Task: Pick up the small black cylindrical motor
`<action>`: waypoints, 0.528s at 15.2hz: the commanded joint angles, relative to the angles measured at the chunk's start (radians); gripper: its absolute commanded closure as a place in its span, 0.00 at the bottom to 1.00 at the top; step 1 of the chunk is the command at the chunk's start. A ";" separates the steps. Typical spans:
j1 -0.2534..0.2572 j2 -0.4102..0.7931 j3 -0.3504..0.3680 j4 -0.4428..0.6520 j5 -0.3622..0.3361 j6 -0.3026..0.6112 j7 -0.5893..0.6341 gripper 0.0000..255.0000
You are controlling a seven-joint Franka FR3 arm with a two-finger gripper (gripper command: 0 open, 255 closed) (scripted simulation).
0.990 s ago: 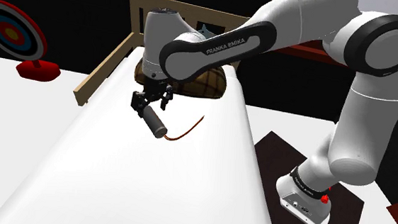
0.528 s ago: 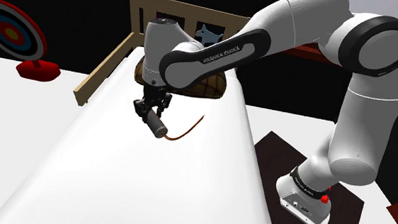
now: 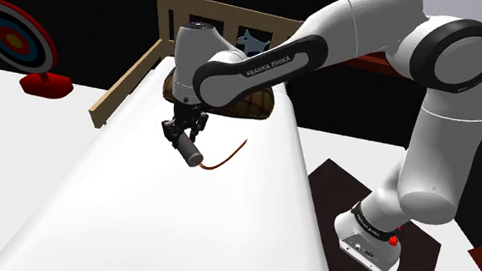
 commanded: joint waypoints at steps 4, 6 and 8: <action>-0.003 -0.024 0.006 0.022 0.011 -0.045 -0.004 1.00; -0.005 -0.035 0.008 0.034 0.016 -0.067 -0.006 1.00; -0.007 -0.046 0.010 0.047 0.021 -0.091 -0.008 1.00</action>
